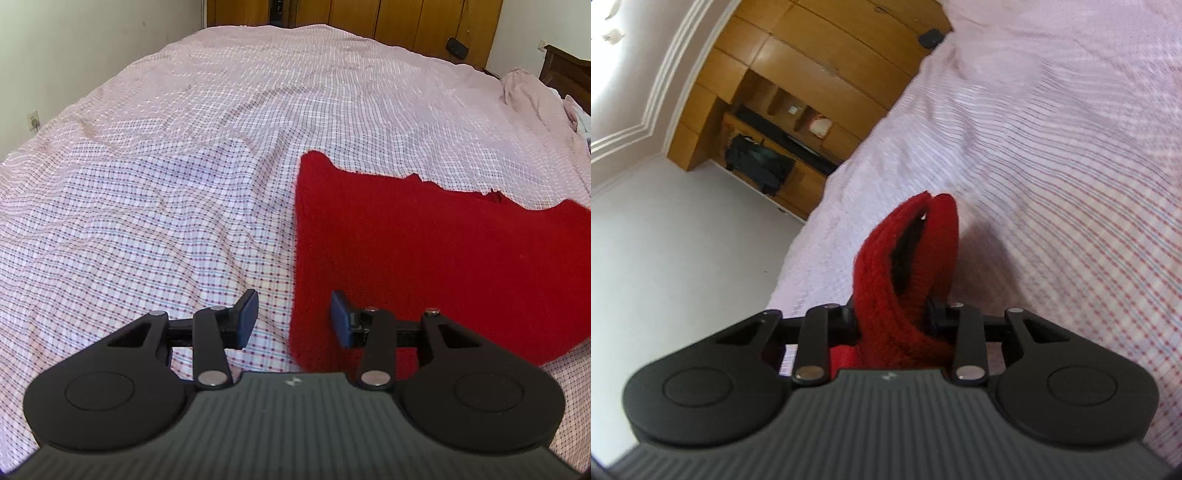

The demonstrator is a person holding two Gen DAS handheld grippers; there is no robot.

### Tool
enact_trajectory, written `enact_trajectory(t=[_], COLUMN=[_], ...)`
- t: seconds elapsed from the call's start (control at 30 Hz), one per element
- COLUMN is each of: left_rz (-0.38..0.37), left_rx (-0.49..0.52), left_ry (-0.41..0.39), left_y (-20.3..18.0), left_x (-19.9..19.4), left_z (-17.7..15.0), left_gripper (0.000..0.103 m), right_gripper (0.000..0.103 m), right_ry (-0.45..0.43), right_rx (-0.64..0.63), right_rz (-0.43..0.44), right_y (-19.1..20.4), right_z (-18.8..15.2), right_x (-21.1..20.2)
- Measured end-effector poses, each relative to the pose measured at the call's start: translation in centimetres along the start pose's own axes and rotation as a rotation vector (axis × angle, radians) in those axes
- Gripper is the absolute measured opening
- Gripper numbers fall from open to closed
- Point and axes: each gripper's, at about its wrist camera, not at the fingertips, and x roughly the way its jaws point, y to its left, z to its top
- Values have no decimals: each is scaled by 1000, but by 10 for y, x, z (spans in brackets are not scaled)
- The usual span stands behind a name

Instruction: Fold small clothes

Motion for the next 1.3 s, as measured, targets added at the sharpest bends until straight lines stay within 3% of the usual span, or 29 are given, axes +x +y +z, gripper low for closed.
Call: enact_trajectory(t=[0.33,0.57,0.83,1.07,1.3], left_rz=[-11,-41,-48,-45,-27], left_rx=[-20,-83,-88,-107,-136], left_ry=[13,-2,13,4,8], left_y=[18,34,49,72,96], left_x=[-9,-19,-17,-22,-24], left_z=[5,12,14,12,-1], left_gripper=[49,49,49,49,49], right_gripper=[34,33,32,32,32], right_ry=[-11,-13,-7,32,143], right_rx=[-114,-184,-268,-353,-542], right_rz=[37,55,80,86,31], right_y=[57,99,147,189,218], right_z=[1,-10,-26,-56,-124], right_x=[-1,5,22,51,95])
